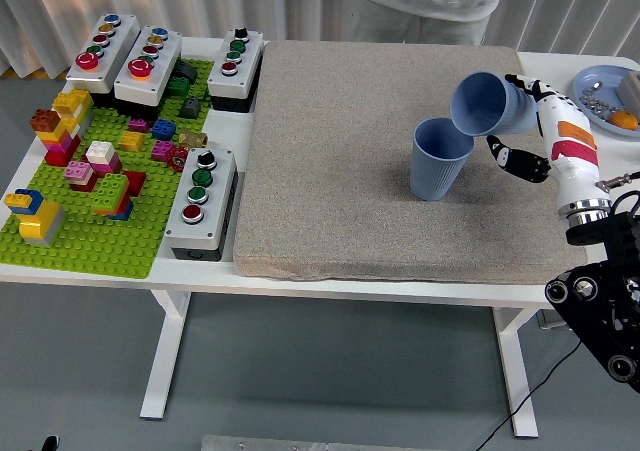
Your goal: Pick cup pour cup place
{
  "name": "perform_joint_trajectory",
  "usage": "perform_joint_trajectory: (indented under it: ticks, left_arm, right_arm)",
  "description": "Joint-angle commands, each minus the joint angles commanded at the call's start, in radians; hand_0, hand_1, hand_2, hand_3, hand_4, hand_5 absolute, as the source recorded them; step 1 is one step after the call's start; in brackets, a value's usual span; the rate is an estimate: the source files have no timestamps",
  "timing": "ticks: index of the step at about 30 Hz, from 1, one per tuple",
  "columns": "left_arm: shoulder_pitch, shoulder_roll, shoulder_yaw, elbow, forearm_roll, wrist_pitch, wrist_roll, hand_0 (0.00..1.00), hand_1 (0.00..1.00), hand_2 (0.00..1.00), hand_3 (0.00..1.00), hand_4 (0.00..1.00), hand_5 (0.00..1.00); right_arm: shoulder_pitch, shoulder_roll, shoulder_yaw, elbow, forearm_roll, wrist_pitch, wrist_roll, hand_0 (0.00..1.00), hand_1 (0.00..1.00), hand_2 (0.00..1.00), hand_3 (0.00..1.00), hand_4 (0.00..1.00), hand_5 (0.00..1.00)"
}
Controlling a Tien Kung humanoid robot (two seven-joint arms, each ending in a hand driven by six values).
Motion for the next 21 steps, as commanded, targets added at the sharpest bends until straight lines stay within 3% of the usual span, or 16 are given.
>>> perform_joint_trajectory:
  ticks: [21]
  left_arm:
    - [0.008,0.002,0.005,0.0,-0.005,0.0,0.0,0.7,0.669,0.735,0.673,0.481,0.965]
  right_arm:
    - [0.03,-0.016,-0.061,-0.023,-0.008,-0.013,-0.004,0.851,0.705,0.622,0.686,0.734,0.209]
